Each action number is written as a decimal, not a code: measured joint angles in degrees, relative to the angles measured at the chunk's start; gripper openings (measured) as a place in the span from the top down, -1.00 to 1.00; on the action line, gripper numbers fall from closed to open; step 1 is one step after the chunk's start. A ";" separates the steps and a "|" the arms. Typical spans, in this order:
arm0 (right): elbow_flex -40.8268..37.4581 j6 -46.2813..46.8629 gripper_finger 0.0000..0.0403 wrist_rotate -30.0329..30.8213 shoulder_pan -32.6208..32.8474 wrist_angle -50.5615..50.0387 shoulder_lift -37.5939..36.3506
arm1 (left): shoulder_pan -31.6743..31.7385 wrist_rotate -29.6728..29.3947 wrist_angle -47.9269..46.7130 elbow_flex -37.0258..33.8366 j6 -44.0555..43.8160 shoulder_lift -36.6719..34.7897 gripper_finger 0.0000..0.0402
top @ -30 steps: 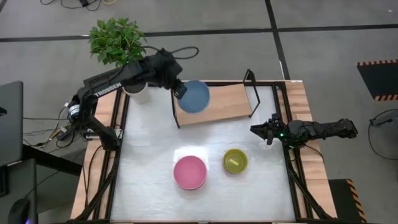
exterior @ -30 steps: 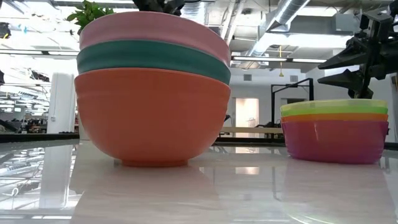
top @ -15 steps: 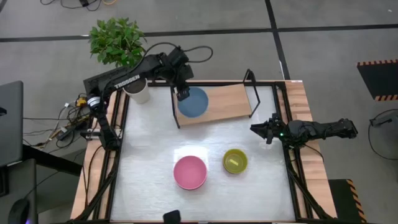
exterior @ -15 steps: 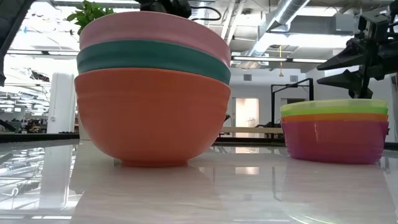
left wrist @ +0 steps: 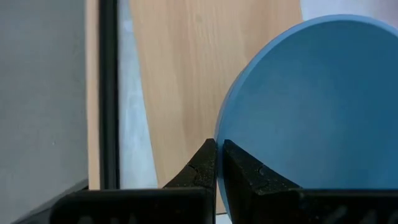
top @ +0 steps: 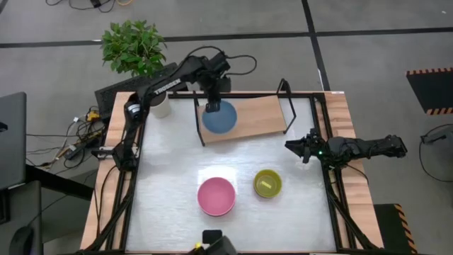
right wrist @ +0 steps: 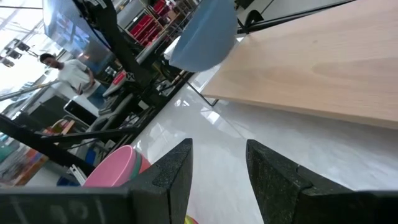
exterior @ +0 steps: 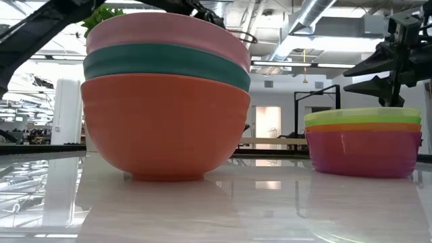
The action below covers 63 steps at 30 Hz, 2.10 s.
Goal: Place and stack bowls onto a shelf
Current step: Put the big blue bowl on the shelf
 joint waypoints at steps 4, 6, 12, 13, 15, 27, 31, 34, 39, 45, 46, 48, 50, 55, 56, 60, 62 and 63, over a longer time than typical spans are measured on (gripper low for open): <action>-0.02 -0.01 0.13 0.00 0.00 0.01 0.00 | 0.63 -1.41 -1.41 -0.09 3.36 0.82 1.00; -0.02 -0.03 0.13 0.00 -0.02 0.01 0.00 | 1.19 -1.40 -1.13 0.00 4.01 0.91 1.00; -0.02 -0.03 0.13 0.02 -0.07 0.01 0.00 | 2.83 -0.37 -2.15 -0.07 5.15 1.37 1.00; -0.02 -0.01 0.13 0.01 -0.07 0.01 0.00 | 2.99 -0.08 -1.88 -0.07 5.48 1.37 1.00; -0.02 -0.01 0.13 0.01 -0.07 0.02 0.00 | 3.04 0.39 -1.08 -0.07 5.87 1.37 1.00; -0.02 -0.03 0.13 0.00 -0.07 0.03 0.00 | 2.93 -1.37 0.24 -2.08 7.21 1.43 1.00; -0.02 -0.06 0.13 0.00 -0.07 0.03 0.00 | 2.95 -0.94 -0.20 -2.12 8.34 1.43 1.00; -0.02 -0.08 0.13 0.00 -0.07 0.03 0.00 | 2.93 -0.91 0.12 -2.12 9.67 1.43 1.00; -0.02 -0.06 0.13 0.00 -0.07 0.03 0.00 | 3.57 -0.09 0.10 -2.12 11.09 1.43 1.00; -0.02 -0.06 0.13 0.00 -0.07 0.03 0.00 | 4.32 0.46 0.49 -2.12 11.70 1.43 1.00; -0.02 -0.08 0.13 0.00 -0.07 0.03 0.00 | 4.43 0.55 0.49 -2.12 11.73 1.43 1.00; -0.02 -0.08 0.13 0.00 -0.07 0.03 0.00 | 4.55 0.58 0.59 -2.12 12.33 1.69 1.00; -0.02 -0.08 0.13 0.00 -0.07 0.03 0.00 | 4.68 0.59 0.51 -2.13 12.46 2.12 1.00; -0.02 -0.04 0.13 0.00 -0.07 0.03 -0.02 | 5.15 0.49 0.55 -2.16 13.08 3.22 1.00; -0.02 -0.03 0.13 -0.02 -0.07 0.03 -0.01 | 5.26 0.50 0.51 -2.16 13.14 3.26 1.00; -0.02 -0.03 0.13 -0.01 -0.07 0.03 0.00 | 5.27 0.82 0.00 -2.16 13.21 3.78 1.00; -0.02 -0.03 0.13 -0.02 -0.07 0.05 0.00 | 5.25 0.82 -0.43 -2.16 13.42 4.18 1.00; -0.02 -0.01 0.13 0.00 -0.07 0.03 0.00 | 5.25 0.77 -0.31 -2.16 13.42 4.23 1.00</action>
